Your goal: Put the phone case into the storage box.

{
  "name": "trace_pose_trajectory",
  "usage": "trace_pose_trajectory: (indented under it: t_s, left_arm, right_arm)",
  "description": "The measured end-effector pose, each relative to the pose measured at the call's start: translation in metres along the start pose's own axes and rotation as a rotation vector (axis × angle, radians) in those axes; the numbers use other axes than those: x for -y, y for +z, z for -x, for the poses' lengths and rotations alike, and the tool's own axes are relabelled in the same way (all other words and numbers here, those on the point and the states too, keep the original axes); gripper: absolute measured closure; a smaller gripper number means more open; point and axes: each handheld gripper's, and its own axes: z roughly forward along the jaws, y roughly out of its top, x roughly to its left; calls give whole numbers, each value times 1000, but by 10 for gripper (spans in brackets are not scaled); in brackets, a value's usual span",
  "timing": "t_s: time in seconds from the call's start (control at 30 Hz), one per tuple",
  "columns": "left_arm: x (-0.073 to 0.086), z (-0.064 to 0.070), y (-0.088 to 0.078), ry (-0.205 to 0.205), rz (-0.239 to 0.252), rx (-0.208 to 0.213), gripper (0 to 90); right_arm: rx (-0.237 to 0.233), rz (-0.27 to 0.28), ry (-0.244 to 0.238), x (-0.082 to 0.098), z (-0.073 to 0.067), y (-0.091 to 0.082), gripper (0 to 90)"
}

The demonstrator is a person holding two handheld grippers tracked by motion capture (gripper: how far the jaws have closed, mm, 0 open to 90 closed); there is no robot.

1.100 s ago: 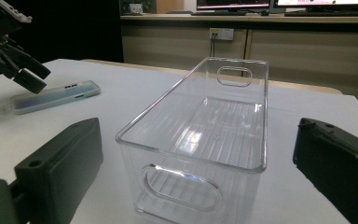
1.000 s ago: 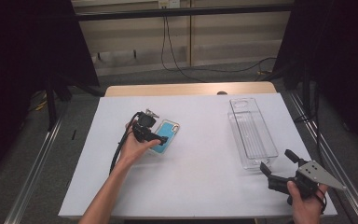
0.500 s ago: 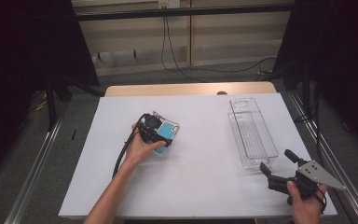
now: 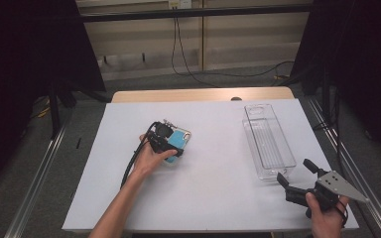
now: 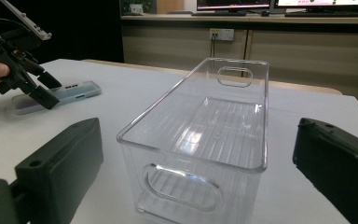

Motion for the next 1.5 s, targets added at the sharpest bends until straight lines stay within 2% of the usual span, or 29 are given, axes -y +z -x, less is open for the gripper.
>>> trace_pose_trajectory:
  t_s: [0.27,0.4,0.67,0.83,1.03,1.17,1.37,1.43,1.5]
  left_arm:
    - [0,1,1,-5,1,-9,75]
    - [-4,2,1,-2,-35,-9,85]
    - [-6,2,-1,-6,-53,-6,132]
    - [-7,3,-3,-28,-55,-8,148]
    - [-5,2,-6,-8,-58,-6,167]
    - [-5,0,-7,-10,-57,6,170]
    - [-4,2,-8,-5,-54,-3,170]
    - [-4,2,-9,-23,-46,8,171]
    - [-4,3,-11,-20,-35,3,170]
  right_arm:
    - [-2,-4,-2,0,-1,1,12]
    - [9,-7,-2,1,0,1,13]
    - [9,-4,0,1,0,1,13]
    - [4,-5,-8,0,-1,1,13]
    - [8,-5,-8,0,0,1,13]
    - [10,-4,-4,0,0,1,13]
    - [11,-3,-3,0,1,1,13]
    - [11,-5,-3,0,1,1,13]
    - [11,-3,-2,0,1,1,13]
